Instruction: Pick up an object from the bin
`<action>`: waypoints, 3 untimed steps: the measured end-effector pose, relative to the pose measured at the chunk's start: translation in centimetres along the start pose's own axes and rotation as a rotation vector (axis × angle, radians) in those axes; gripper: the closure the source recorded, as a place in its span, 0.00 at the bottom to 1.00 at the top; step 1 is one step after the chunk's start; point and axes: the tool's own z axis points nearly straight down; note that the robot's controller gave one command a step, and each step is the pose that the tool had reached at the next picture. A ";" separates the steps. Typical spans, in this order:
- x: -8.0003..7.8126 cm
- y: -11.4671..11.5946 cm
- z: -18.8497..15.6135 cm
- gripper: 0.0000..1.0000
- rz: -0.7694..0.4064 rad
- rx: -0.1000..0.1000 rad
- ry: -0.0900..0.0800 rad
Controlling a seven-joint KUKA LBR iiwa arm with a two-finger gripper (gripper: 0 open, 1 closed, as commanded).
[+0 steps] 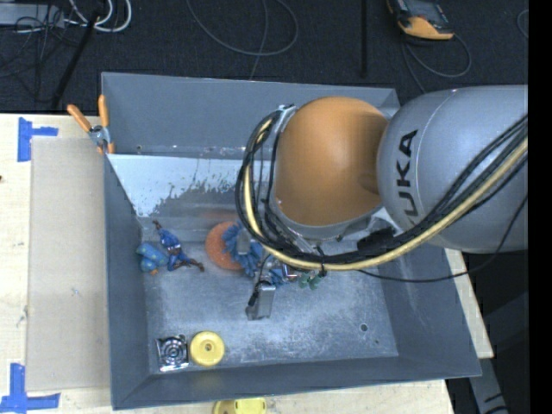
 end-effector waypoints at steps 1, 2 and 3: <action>0.0 0.0 0.0 0.00 0.000 0.000 0.000; -1.4 -2.4 2.4 0.00 -0.071 -0.002 -0.004; -5.3 -4.9 6.9 0.00 -0.050 -0.001 -0.008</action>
Offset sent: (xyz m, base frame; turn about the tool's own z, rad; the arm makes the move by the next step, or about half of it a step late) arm 0.0288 -0.0597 -0.0549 -0.1261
